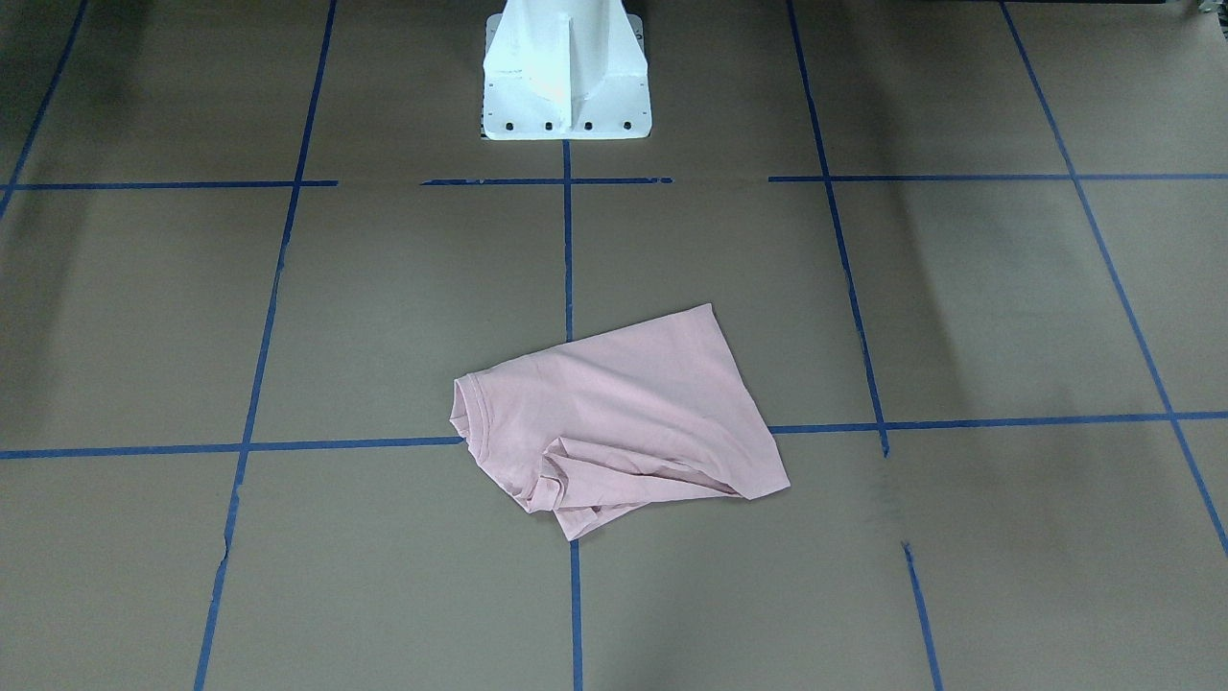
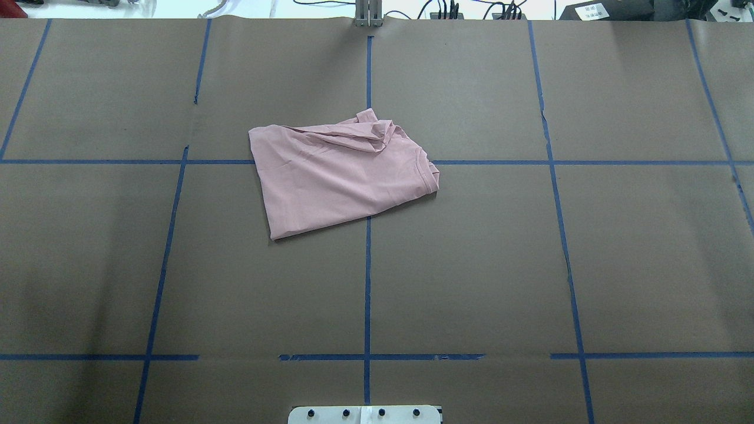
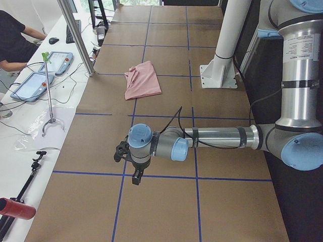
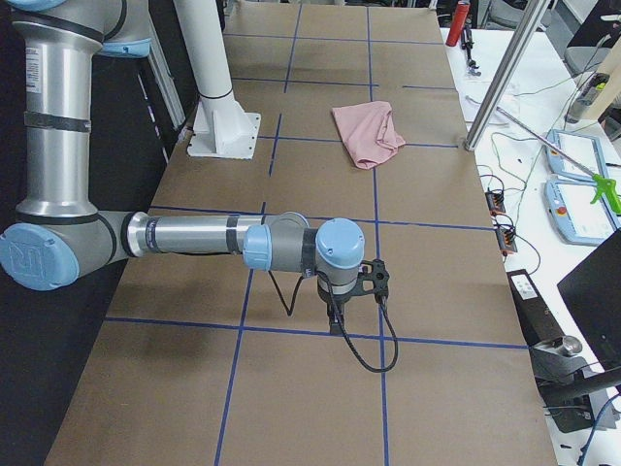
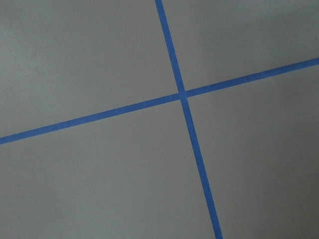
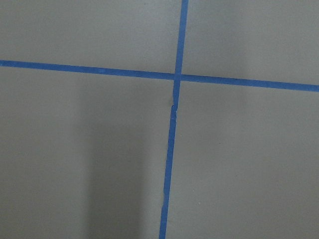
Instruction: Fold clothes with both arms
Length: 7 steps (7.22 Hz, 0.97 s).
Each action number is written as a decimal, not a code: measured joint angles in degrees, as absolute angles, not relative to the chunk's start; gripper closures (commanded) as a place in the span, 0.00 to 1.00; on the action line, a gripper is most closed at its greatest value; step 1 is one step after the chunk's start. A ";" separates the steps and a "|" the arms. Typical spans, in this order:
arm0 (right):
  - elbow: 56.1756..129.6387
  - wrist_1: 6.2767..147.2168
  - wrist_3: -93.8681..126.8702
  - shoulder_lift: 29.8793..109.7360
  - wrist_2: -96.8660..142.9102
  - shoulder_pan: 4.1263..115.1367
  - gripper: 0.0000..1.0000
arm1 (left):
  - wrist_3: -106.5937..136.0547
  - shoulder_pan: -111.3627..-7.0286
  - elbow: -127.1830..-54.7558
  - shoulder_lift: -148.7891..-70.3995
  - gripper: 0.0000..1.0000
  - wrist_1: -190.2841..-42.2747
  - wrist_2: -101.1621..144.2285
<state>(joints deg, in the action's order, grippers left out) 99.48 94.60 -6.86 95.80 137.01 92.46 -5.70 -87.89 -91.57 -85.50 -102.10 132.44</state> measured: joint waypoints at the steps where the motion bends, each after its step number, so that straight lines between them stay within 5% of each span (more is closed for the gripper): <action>1: 99.31 94.71 -6.86 95.87 136.91 92.46 0.00 | -5.65 -87.89 -91.53 -85.46 0.00 -102.00 132.33; 7: 97.96 94.73 -4.87 95.72 135.04 92.38 0.00 | -5.62 -87.81 -91.51 -85.53 0.00 -99.95 131.64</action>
